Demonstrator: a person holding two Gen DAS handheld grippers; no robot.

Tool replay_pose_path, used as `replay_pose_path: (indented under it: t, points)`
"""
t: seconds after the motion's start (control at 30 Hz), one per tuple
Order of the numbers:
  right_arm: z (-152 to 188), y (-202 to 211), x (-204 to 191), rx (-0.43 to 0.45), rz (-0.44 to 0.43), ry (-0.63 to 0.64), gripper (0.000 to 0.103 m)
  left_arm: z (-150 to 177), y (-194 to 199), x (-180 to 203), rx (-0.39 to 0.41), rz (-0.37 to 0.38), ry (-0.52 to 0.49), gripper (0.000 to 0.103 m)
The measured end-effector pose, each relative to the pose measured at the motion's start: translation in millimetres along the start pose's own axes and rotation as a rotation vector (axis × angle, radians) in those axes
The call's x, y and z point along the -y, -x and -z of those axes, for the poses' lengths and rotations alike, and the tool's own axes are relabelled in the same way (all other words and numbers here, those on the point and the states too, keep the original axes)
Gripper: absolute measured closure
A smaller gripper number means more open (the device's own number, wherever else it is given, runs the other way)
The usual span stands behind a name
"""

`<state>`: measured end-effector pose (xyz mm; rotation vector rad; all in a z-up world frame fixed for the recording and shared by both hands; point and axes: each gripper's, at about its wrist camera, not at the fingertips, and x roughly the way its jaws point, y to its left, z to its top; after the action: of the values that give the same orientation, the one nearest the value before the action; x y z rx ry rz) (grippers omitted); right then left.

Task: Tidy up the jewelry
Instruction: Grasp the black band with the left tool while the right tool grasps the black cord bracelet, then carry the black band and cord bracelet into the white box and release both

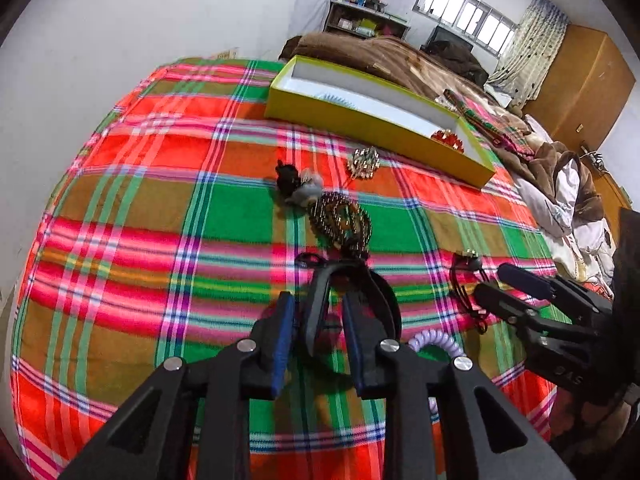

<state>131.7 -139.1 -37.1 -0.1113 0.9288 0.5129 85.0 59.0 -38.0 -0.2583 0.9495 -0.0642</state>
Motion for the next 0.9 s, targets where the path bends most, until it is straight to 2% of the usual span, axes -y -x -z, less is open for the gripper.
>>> replay_pose_path:
  t: [0.1, 0.2, 0.33, 0.9]
  points:
    - [-3, -4, -2, 0.002, 0.024, 0.02, 0.058, -1, -1, 3, 0.008, -0.01, -0.021, 0.077]
    - [-6, -6, -4, 0.003, 0.044, 0.037, 0.071, -1, -2, 6, 0.018, -0.03, -0.044, 0.078]
    - [-6, -6, -6, 0.01, 0.063, 0.053, 0.089, 1, -3, 9, 0.036, -0.075, -0.066, 0.087]
    - [-9, 13, -11, 0.053, 0.069, 0.062, 0.09, -1, 14, 9, 0.069, -0.045, -0.067, 0.09]
